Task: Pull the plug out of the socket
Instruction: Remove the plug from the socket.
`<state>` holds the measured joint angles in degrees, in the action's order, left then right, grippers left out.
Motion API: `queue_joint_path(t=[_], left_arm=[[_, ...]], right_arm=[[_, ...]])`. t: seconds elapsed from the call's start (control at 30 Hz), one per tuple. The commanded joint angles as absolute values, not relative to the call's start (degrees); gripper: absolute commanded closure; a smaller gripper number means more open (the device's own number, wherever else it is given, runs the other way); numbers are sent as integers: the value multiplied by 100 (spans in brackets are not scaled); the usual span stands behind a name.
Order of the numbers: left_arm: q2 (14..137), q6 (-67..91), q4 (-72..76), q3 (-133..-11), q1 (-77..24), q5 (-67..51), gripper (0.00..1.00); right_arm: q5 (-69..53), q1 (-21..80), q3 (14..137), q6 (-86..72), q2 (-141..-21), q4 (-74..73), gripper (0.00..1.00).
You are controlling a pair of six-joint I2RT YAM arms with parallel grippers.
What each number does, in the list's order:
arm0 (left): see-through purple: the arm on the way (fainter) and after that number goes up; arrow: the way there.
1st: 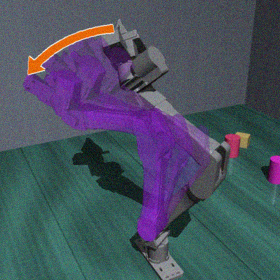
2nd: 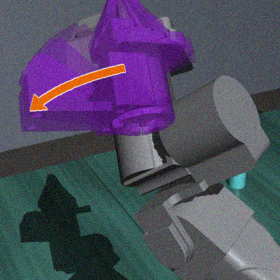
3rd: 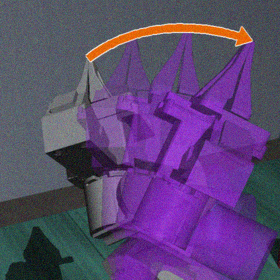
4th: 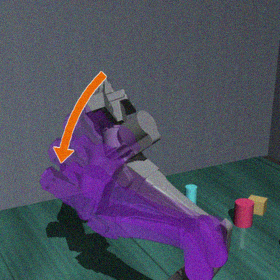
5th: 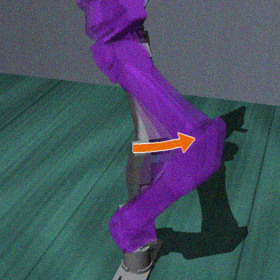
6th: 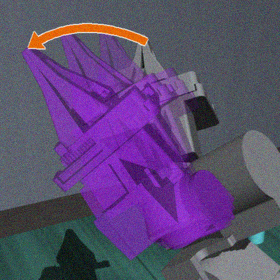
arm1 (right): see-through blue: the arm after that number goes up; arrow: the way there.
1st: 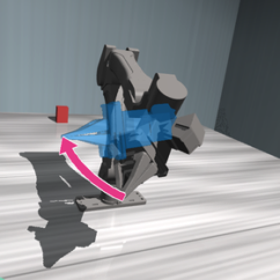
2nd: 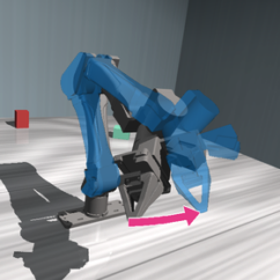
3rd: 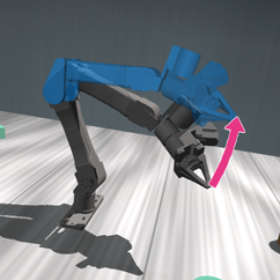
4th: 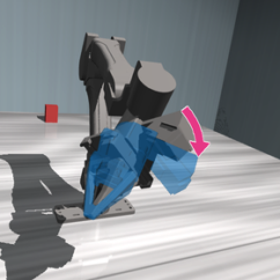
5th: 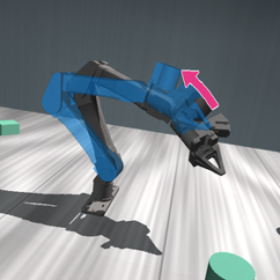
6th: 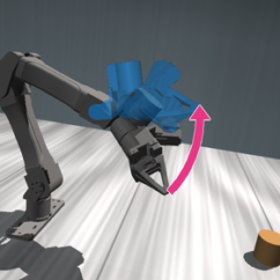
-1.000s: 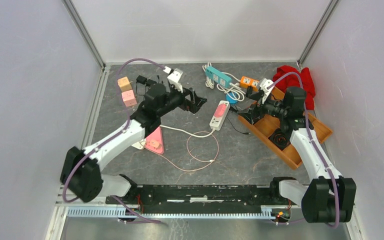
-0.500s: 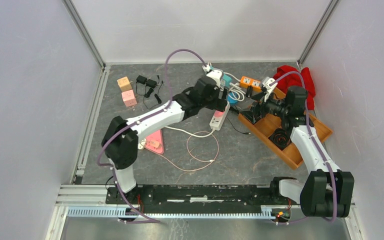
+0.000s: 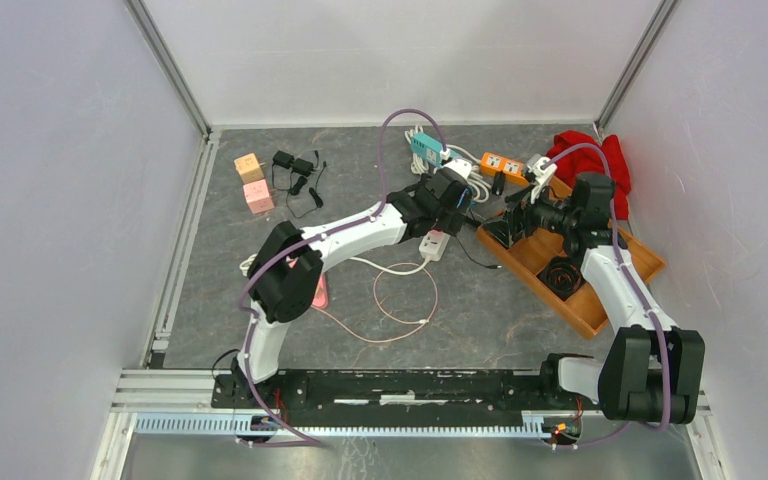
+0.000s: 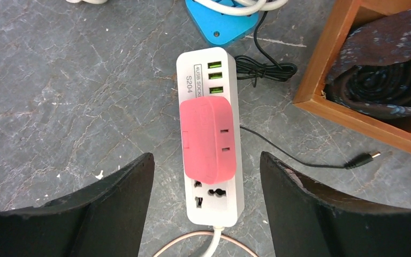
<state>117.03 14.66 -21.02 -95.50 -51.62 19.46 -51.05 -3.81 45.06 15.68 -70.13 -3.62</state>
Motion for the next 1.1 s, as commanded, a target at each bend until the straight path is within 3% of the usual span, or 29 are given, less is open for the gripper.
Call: queue_joint_path(t=[0.0, 0.4, 0.7, 0.97, 1.07], left_arm=[[11973, 1226, -2084, -9896, -5173, 2090, 22], [12338, 1025, -2065, -9968, -5047, 2186, 31], [12161, 1119, -1908, -9722, -4945, 2023, 58], [12067, 1399, -1863, -9528, -4729, 1519, 71], [11984, 1449, -1763, -9382, -4661, 1399, 81]], right_arm=[[-5256, -413, 4688, 1516, -7014, -289, 2], [-5378, -422, 4685, 1495, -7102, -287, 2], [-5439, -422, 4671, 1464, -7165, -265, 2], [-5735, -424, 4581, 1125, -7441, -47, 2], [-5863, -426, 4512, 956, -7504, 139, 2]])
